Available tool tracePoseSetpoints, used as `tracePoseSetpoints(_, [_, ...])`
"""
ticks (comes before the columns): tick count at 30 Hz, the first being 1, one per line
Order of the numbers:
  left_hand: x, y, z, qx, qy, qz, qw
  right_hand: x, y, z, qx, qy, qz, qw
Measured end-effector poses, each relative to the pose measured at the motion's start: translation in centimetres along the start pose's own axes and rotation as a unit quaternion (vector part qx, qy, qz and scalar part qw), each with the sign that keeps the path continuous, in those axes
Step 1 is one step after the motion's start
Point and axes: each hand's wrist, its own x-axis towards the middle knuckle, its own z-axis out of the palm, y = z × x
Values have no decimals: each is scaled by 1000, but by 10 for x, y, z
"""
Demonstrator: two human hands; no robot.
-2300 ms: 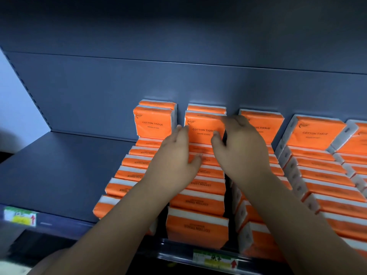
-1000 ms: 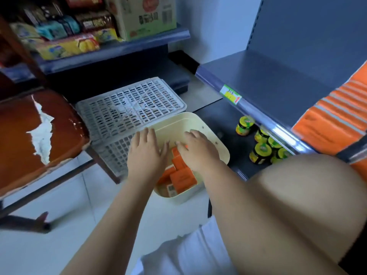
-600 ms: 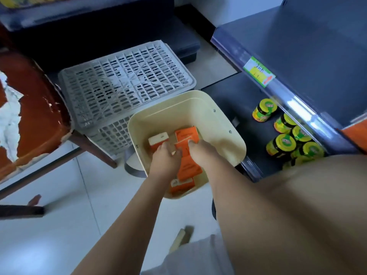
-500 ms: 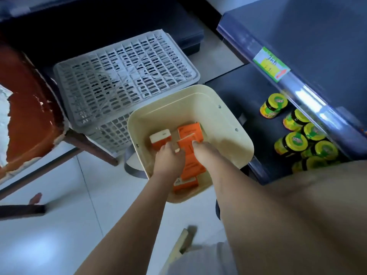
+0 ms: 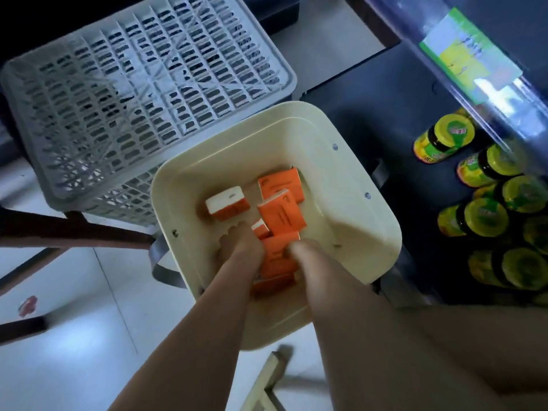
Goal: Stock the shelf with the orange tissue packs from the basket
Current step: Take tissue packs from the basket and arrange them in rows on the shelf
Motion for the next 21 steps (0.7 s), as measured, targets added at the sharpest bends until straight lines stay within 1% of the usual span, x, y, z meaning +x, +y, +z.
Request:
tracePoseSetpoints(1, [3,-1,1,-5,-5,-8,1000,-5,-2,-6,11,-5,9,1000])
tracePoseSetpoints(3, [12,-4,7,-13,-3,-10,1000,-2,-4,-10,89,-33,27,995])
tracePoseSetpoints(6, [14,1,5,-48,13,-1,999,-5,-5,-11,204,-93,59,973])
tracePoseSetpoints(8, [13,0,5,-106,33,2,994,-8,-1,-9,229,-112,53,965])
tracePoseSetpoints(10, [10,-2,4,-171,33,-1,985,-18,2,-9,244,-157,53,956])
tracePoseSetpoints(11, [6,-2,0,-196,32,-2,980,-22,3,-8,244,-163,47,955])
tracePoseSetpoints(13, [-3,-1,-11,-232,26,1,972,-23,6,-9,253,-153,27,955])
tracePoseSetpoints(15, [-10,-3,-22,-239,21,12,971,-25,9,-12,265,-133,5,955])
tracePoseSetpoints(18, [-21,-6,-42,-242,29,25,969,-44,7,-29,250,-107,-41,961])
tracePoseSetpoints(21, [-39,-2,-68,-291,19,14,956,-66,-1,-56,280,-83,-88,952])
